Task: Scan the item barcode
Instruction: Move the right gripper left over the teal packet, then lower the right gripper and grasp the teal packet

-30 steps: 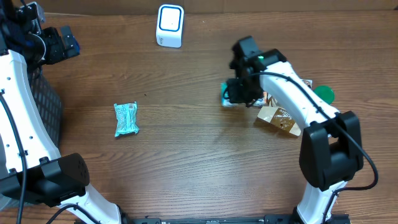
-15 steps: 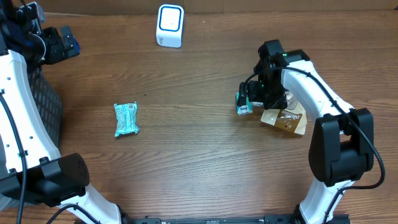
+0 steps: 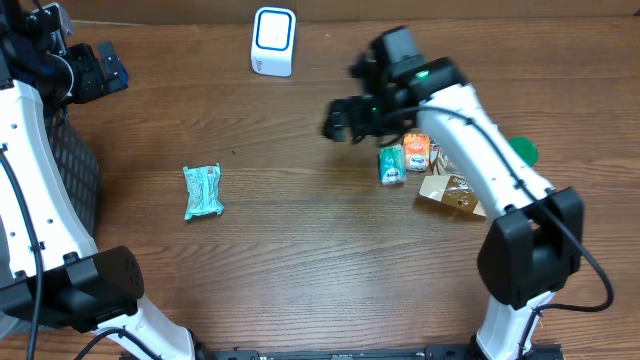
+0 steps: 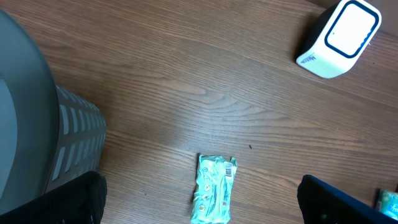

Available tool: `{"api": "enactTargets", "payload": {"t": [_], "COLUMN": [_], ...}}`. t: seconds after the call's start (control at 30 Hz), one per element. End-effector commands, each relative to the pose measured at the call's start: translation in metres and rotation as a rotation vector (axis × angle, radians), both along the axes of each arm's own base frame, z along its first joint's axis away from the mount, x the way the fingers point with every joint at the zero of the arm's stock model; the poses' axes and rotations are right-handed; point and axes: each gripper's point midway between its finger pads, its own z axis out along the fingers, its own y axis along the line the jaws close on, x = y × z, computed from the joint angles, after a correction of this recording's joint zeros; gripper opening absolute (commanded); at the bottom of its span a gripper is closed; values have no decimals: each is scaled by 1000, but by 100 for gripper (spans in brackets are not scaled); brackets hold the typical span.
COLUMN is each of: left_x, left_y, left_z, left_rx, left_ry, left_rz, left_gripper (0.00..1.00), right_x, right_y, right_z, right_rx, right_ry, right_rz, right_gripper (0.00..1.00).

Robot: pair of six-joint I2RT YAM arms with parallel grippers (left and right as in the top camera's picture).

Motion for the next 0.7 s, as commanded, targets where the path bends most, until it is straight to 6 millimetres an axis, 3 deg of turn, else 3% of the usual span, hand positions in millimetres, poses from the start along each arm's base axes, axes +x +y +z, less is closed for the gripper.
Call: {"api": "enactTargets", "payload": {"t": [0.0, 0.03, 0.07, 0.27, 0.47, 0.67], "left_x": [2, 2, 2, 2, 2, 2], "left_y": [-3, -3, -3, -3, -3, -3], "left_z": [3, 3, 3, 3, 3, 3], "left_rx": [-9, -9, -9, -9, -9, -9], "left_ry": [-12, -12, -12, -12, -12, -12], "left_rz": [-2, -2, -2, -2, -2, -2], "left_gripper": [100, 100, 100, 100, 100, 100], "right_x": [-16, -21, -23, -43, -54, -73], "right_y": [64, 90, 104, 166, 211, 240], "right_z": [12, 12, 8, -42, -90, -111], "right_rx": [115, 129, 124, 78, 70, 88], "right_ry": [-49, -90, -103, -117, -95, -78], "right_rz": [153, 193, 193, 217, 254, 307], "right_gripper": [100, 100, 97, 85, 79, 77]}}
